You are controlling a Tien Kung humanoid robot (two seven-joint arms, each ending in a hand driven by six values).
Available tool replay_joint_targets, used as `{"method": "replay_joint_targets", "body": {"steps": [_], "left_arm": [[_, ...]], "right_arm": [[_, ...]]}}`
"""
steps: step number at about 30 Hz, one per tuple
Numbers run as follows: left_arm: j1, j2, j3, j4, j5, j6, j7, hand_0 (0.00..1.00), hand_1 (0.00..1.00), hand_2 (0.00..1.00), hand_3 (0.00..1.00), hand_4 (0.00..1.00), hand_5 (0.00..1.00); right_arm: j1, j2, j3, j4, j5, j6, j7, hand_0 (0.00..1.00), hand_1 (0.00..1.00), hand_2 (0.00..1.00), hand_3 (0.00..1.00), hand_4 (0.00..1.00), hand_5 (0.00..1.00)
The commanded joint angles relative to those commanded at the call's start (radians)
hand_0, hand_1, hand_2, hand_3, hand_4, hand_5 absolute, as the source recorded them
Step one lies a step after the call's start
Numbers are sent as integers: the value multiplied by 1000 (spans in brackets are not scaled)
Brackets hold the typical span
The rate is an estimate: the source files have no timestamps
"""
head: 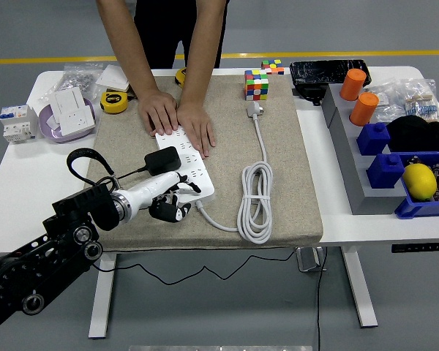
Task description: Pick up the plug,place it near the board,insert it into the board,press the button
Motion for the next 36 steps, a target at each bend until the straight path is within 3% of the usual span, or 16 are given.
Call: {"method": "replay_joint_targets", "body": {"steps": [22,29,36], "left_arm": [[-13,-15,0,50,30,5,-3,133,22,160,771,483,2],[-15,-18,-6,70,68,27,-15,134,21,161,771,482,2],[-14,-16,-2,66,69,13,-8,134,22,162,777,475,2]], "right_arm": [[2,0,2,0,1,0,1,786,709,701,678,998,790],[3,0,1,0,4,0,2,786,709,702,678,998,792],[1,1,3,0,3,0,2,785,708,701,678,998,792]]}}
